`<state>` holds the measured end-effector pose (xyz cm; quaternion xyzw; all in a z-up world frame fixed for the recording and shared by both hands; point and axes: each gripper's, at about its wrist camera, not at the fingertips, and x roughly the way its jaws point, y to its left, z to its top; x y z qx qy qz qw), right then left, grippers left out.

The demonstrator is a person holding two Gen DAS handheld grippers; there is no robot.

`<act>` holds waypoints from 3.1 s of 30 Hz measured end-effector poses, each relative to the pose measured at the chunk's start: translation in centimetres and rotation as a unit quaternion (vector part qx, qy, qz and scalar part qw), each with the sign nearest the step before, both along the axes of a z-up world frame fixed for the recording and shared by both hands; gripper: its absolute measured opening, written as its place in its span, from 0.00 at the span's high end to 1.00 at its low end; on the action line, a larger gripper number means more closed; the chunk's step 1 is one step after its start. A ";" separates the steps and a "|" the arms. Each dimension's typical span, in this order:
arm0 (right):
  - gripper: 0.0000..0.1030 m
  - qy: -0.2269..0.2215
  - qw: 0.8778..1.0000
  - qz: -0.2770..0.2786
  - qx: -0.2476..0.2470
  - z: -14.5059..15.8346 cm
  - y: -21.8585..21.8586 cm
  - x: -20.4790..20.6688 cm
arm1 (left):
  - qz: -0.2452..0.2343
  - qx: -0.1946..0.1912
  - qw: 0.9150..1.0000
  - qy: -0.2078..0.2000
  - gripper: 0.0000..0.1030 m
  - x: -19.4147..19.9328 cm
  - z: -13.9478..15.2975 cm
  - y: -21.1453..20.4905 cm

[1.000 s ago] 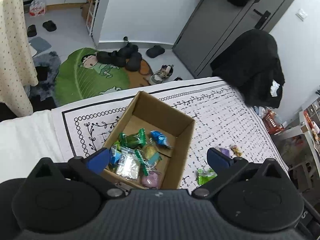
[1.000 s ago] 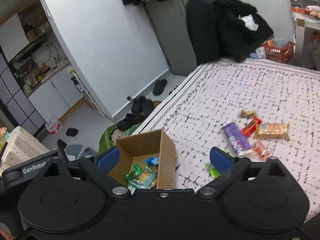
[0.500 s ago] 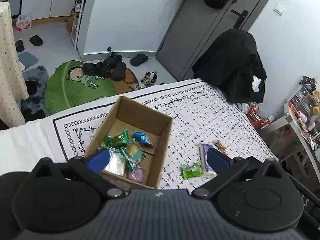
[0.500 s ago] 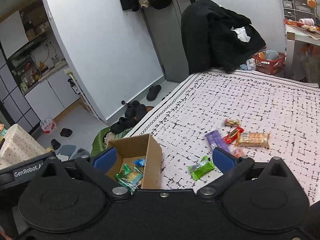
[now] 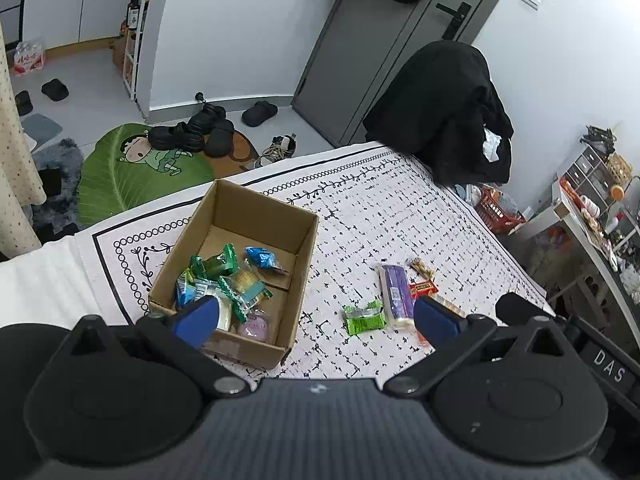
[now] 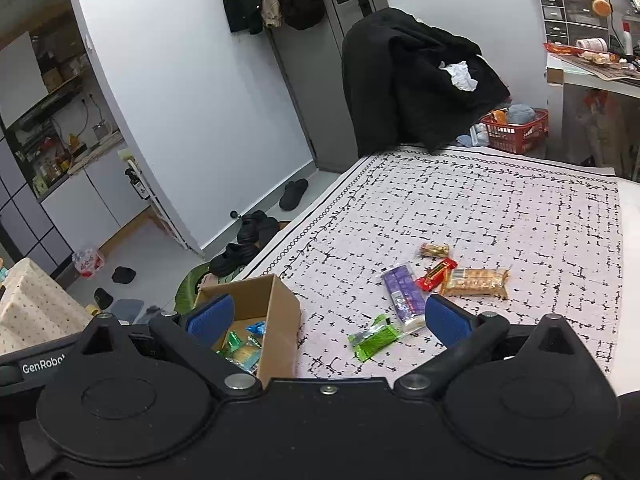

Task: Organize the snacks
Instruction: 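Withdraw both tools from the box toward the remaining snacks, then grasp the lime green pack with the left tool while the right tool grasps the orange pack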

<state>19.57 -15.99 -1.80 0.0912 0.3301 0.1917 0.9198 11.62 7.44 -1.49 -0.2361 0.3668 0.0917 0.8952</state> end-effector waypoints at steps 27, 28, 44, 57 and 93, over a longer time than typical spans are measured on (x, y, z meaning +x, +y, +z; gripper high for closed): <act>0.00 0.034 0.998 -0.039 0.019 -2.8 -5.9 2.1 | -0.022 0.008 0.999 0.022 0.00 1.5 -1.7 -3.5; 0.00 0.036 0.998 -0.039 0.019 -3.0 -6.0 2.2 | -0.023 0.009 0.999 0.021 0.00 1.6 -1.7 -3.6; 0.01 0.067 0.996 -0.058 0.027 -7.3 -8.2 4.6 | -0.039 0.014 0.999 0.007 0.02 4.0 -3.5 -6.3; 0.20 0.110 0.990 -0.050 0.075 -11.0 -9.3 8.0 | -0.051 0.026 0.998 0.038 0.10 8.2 -6.8 -9.0; 0.44 0.195 0.979 -0.042 0.033 -19.1 -7.5 16.9 | -0.037 0.043 0.985 0.164 0.33 20.5 -19.4 -11.6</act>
